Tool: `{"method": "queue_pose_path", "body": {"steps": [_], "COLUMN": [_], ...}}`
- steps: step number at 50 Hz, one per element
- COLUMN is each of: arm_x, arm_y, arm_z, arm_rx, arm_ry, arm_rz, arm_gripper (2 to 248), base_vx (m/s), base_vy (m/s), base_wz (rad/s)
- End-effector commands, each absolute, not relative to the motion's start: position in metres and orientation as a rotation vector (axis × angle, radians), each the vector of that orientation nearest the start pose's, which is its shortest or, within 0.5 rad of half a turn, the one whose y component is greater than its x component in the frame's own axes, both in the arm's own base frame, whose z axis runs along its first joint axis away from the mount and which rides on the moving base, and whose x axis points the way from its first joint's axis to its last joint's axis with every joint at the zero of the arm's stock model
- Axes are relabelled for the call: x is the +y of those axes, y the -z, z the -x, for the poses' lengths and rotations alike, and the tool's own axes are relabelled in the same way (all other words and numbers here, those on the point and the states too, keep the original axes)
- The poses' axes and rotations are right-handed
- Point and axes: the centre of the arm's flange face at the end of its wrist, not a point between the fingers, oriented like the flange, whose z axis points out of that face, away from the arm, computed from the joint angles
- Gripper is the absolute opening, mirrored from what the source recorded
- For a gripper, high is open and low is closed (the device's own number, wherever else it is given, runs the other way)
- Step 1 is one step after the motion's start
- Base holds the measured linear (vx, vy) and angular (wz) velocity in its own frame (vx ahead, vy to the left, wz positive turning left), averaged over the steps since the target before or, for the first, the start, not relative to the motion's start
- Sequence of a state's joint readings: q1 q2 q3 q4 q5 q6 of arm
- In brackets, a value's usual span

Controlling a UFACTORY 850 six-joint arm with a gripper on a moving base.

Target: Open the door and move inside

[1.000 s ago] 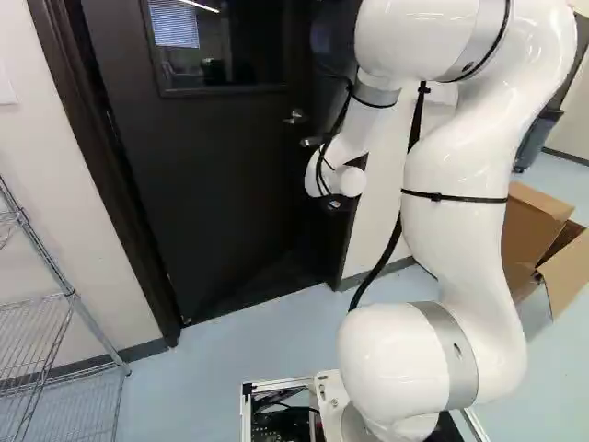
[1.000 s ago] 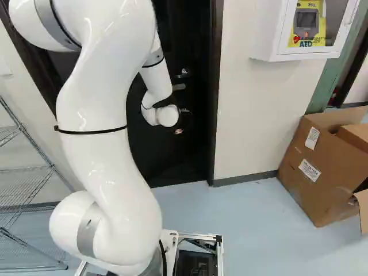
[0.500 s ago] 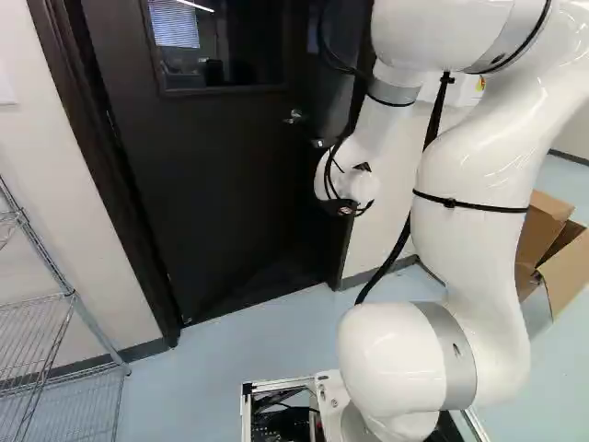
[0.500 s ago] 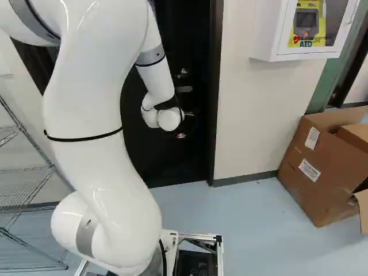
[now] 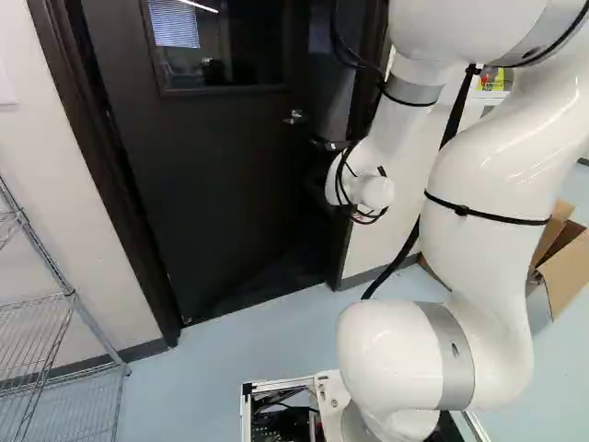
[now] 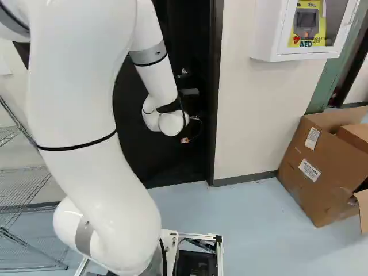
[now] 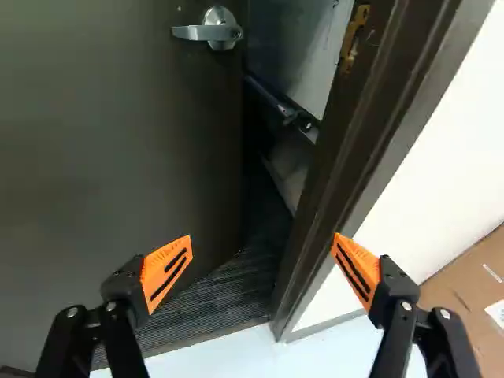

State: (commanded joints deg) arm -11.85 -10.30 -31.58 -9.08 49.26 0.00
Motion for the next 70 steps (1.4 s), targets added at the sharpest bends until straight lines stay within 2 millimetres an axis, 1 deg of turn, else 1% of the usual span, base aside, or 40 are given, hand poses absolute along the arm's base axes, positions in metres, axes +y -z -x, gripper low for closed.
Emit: {"method": "queue_pose_path", "body": {"steps": [13, 42, 51, 70], "arm_x": [-0.090, -0.102, -0.103, -0.103], "arm_y": [-0.376, -0.376, -0.376, -0.376], "arm_z": [-0.416, -0.361, -0.357, -0.357], "arm_rx": [0.067, 0.158, 0.166, 0.166], "arm_ry": [1.853, 1.860, 1.861, 1.861], "arm_rz": [2.656, 2.692, 2.694, 2.695], "arm_gripper": [247, 247, 247, 247], "base_vx": [0.000, 0.000, 0.000, 0.000], "base_vy": [0.000, 0.000, 0.000, 0.000], "base_wz": [0.000, 0.000, 0.000, 0.000]}}
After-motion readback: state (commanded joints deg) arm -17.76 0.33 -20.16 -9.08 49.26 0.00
